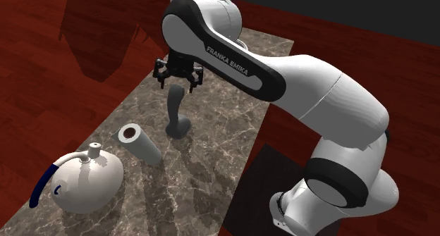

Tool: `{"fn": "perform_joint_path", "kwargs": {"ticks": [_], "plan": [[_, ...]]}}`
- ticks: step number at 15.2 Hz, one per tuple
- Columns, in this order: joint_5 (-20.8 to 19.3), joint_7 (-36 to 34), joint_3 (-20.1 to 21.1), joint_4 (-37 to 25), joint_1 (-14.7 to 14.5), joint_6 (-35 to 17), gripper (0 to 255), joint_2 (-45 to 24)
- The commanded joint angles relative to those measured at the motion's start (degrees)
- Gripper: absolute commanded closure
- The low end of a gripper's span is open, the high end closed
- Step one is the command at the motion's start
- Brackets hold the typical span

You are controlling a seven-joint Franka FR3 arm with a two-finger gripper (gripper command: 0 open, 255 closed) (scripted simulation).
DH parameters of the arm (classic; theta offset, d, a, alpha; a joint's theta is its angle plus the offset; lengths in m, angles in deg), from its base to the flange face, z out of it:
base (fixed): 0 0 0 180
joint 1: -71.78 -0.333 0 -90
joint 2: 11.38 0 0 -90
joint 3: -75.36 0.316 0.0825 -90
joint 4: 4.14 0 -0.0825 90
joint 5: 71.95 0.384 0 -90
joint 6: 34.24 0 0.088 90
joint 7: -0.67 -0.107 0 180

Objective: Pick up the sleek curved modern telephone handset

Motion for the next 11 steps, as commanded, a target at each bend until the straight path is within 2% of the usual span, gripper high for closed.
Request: {"fn": "perform_joint_path", "kwargs": {"ticks": [1,2,11], "plan": [[0.0,0.2,0.0,1.2,0.0,-0.8,0,0.4],[0.0,0.2,0.0,1.1,0.0,-0.8,255,0.4],[0.0,0.2,0.0,1.2,0.0,-0.8,255,0.4]]}}
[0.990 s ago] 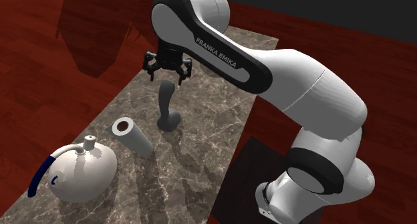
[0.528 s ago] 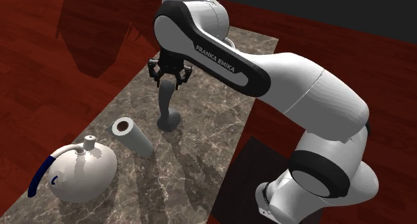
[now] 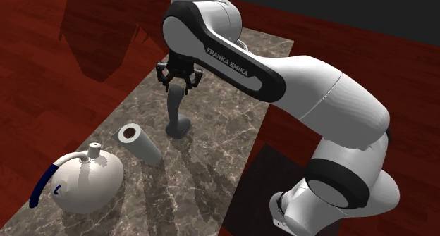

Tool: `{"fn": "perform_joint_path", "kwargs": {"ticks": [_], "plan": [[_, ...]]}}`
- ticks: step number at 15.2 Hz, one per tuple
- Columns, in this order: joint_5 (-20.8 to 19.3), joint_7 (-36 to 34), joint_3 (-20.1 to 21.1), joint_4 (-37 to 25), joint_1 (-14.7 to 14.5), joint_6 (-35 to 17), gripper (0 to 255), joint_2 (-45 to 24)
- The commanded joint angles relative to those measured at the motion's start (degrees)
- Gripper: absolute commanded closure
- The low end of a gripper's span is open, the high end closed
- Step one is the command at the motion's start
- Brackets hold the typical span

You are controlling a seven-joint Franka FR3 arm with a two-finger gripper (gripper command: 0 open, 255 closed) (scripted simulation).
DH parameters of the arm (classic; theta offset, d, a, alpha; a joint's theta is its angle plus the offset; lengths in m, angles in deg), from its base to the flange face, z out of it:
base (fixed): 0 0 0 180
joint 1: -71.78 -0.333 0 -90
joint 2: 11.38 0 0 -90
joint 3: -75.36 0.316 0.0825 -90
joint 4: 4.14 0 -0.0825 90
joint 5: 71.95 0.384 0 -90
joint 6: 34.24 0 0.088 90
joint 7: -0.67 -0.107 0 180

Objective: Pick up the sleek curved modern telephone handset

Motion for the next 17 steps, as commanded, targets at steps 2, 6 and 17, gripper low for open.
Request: {"fn": "perform_joint_path", "kwargs": {"ticks": [2,6,17], "plan": [[0.0,-0.5,0.0,-2.3,0.0,1.6,255,-0.7],[0.1,-1.5,-0.1,-7.8,0.1,5.2,255,-2.5],[0.7,-4.2,-0.2,-23.8,0.4,14.7,255,-8.7]]}}
